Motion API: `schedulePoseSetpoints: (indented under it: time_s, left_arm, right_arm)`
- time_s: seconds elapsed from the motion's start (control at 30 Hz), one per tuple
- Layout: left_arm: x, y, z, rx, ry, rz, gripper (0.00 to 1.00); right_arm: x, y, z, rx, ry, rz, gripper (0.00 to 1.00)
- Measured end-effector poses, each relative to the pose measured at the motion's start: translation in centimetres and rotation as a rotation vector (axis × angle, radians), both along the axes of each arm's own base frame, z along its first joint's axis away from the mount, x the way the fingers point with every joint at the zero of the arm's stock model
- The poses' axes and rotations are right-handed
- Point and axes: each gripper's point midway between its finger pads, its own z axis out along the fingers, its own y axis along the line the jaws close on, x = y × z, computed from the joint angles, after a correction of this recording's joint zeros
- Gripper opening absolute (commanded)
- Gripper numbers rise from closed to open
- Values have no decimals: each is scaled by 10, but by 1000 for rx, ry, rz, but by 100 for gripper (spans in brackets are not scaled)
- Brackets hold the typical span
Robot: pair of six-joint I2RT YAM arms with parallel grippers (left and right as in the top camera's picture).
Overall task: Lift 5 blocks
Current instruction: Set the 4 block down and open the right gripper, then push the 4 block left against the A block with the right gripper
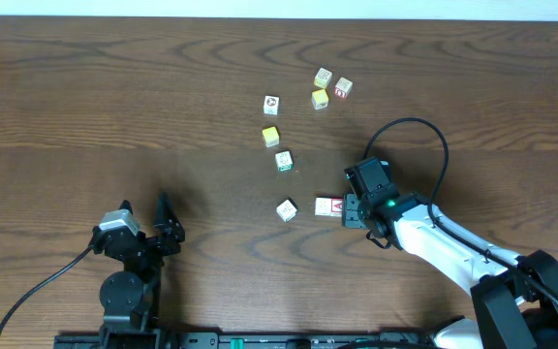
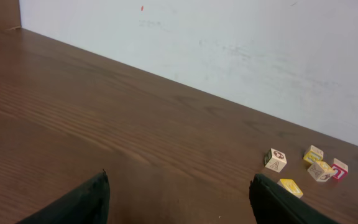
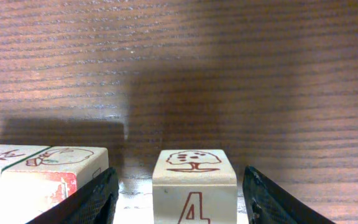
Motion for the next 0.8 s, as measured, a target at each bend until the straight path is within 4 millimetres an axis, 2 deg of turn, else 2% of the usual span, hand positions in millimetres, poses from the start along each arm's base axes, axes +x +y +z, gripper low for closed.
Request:
schedulePoseSetpoints:
  time_s: [0.1, 0.33, 0.6, 0.67, 0.8]
  left_arm:
    - [0, 0, 0, 0, 0, 0, 72]
    - [0, 0, 0, 0, 0, 0, 72]
    - [0, 0, 0, 0, 0, 0, 73]
    - [0, 0, 0, 0, 0, 0, 72]
    - [0, 0, 0, 0, 0, 0, 72]
  right_arm:
    - [3, -2, 1, 2, -6, -8, 62]
    - [13, -21, 2, 4, -19, -72, 62]
    - [26, -22, 7, 39, -47, -40, 62]
    - [30, -22, 10, 47, -55, -40, 57]
    - [39, -31, 18, 44, -58, -62, 24]
